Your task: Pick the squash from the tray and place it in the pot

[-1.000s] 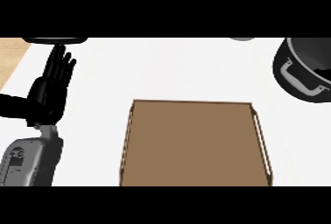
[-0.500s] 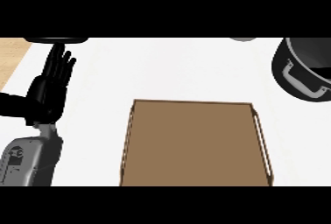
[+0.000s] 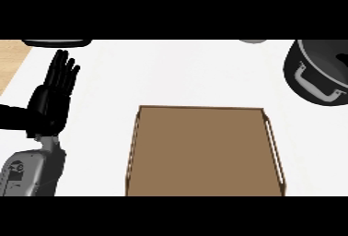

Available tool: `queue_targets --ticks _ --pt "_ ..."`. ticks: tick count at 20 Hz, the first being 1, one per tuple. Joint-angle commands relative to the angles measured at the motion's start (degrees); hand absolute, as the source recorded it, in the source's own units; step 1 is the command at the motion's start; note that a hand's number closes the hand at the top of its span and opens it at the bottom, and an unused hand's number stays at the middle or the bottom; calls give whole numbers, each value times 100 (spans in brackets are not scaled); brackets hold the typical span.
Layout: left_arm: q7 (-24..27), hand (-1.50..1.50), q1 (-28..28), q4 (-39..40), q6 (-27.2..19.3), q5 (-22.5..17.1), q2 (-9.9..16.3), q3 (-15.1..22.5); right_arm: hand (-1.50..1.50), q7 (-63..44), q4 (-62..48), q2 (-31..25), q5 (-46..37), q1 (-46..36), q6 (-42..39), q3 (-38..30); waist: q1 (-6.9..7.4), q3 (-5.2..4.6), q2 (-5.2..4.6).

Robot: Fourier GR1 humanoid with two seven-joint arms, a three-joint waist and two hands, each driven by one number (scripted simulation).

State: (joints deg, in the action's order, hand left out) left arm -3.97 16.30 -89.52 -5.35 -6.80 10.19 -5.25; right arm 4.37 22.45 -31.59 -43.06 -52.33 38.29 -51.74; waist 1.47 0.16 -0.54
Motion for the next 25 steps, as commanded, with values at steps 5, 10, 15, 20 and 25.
queue_targets --ticks 5,10,15,20,25 --pt "-120 0 48 -21 -12 -52 19 -93 -150 1350 635 -143 1419 752 -489 -697 -145 -8 51" --pt "91 0 -65 114 54 -45 54 -197 -150 1833 945 -202 2068 1401 -801 -838 -158 -13 52" --pt "-99 0 28 -119 29 -26 129 -227 -150 2061 1349 -107 2622 2153 -1135 -865 -162 -13 58" --pt "-63 0 -240 -255 -75 100 -142 -2 -150 1741 1858 -431 2993 2751 -1535 -759 -153 -15 60" --pt "63 0 38 155 68 15 90 -300 -150 1594 2407 -433 3423 3504 -1914 -765 -191 -18 60"
